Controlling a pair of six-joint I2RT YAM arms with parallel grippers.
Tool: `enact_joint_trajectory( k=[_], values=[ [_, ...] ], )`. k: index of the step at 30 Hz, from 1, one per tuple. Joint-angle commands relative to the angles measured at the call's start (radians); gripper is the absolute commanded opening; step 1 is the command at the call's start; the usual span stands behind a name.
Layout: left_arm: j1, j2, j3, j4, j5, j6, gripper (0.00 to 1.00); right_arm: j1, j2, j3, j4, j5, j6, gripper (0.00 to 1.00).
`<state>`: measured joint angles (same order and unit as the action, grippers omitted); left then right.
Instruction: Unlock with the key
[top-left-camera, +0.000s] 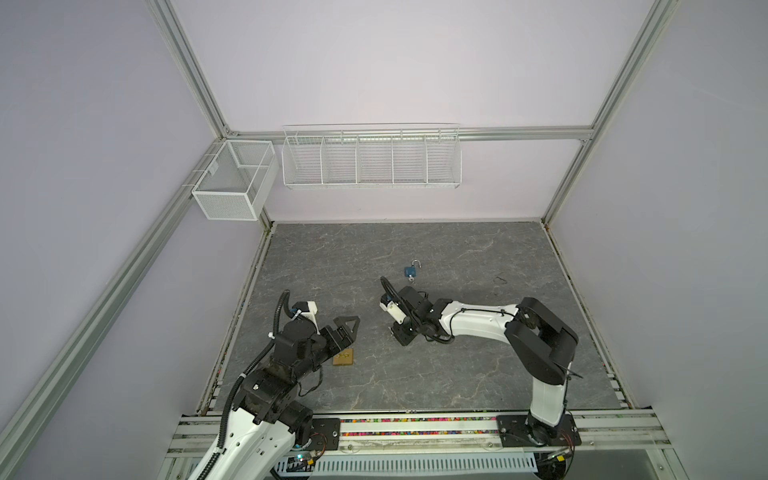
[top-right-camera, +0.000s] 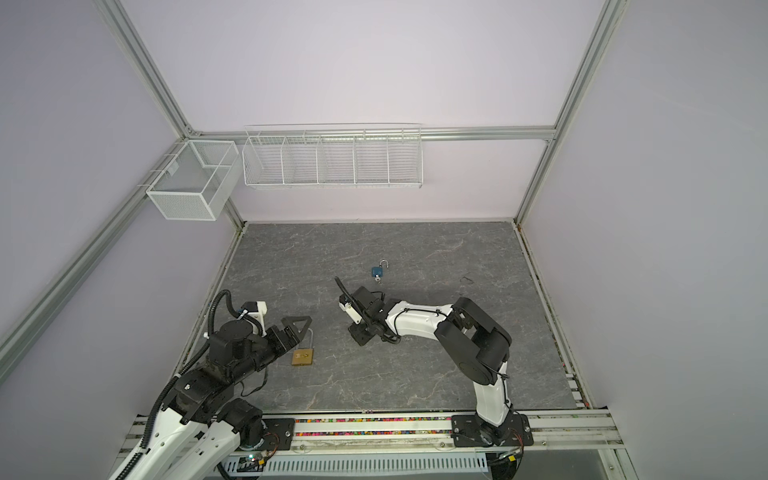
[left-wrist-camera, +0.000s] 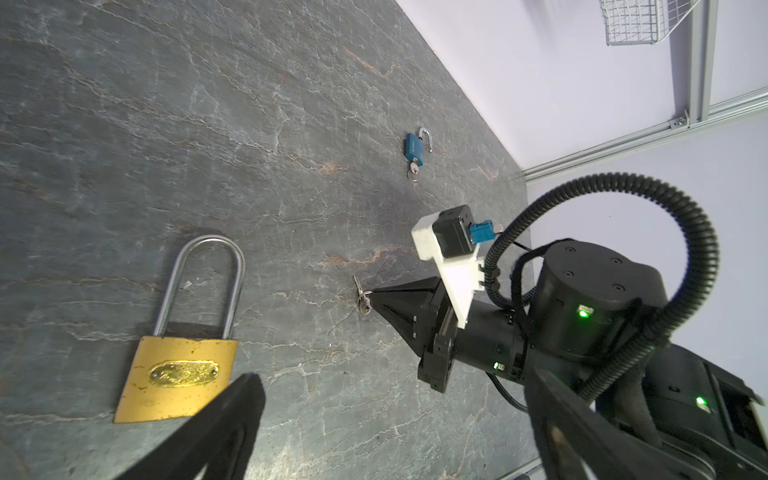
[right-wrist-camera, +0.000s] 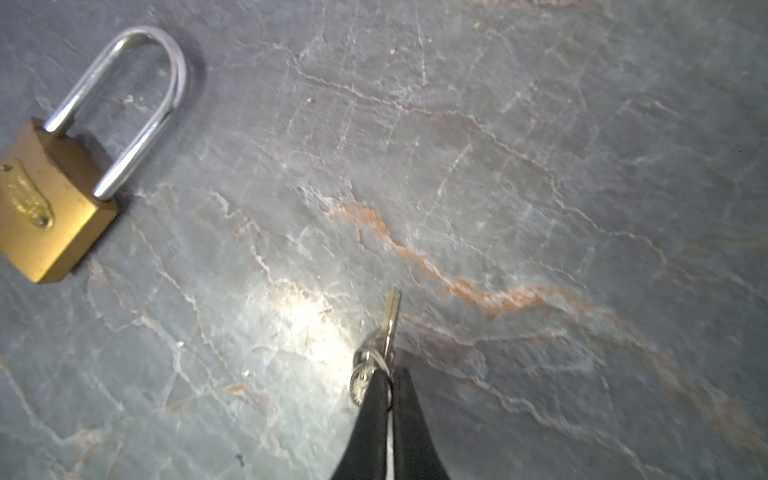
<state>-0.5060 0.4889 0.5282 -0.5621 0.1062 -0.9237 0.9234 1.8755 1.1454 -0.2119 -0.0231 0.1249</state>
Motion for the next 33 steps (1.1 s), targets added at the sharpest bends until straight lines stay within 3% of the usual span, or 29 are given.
enact_joint_trajectory(
  k=[1,5,9,17,25,33],
  values=[
    [-0.003,0.038,-0.031,0.053,0.034,-0.017,0.99,-0.003,-0.095,-0.021,0.001,0.023,-0.031,0.07],
    [-0.003,0.103,-0.083,0.233,0.124,-0.098,0.99,-0.003,-0.16,-0.028,-0.037,0.055,-0.039,0.07],
    [-0.008,0.197,-0.179,0.579,0.196,-0.307,0.99,-0.001,-0.231,-0.05,-0.068,0.089,-0.039,0.07],
    [-0.087,0.394,-0.235,0.985,0.128,-0.607,1.0,-0.001,-0.354,-0.077,-0.132,0.187,0.012,0.07],
    [-0.137,0.619,-0.191,1.195,0.171,-0.785,0.88,0.001,-0.412,-0.056,-0.195,0.258,0.044,0.07],
    [-0.221,0.828,-0.189,1.477,0.114,-0.934,0.76,0.002,-0.464,-0.058,-0.215,0.292,0.058,0.07]
  ],
)
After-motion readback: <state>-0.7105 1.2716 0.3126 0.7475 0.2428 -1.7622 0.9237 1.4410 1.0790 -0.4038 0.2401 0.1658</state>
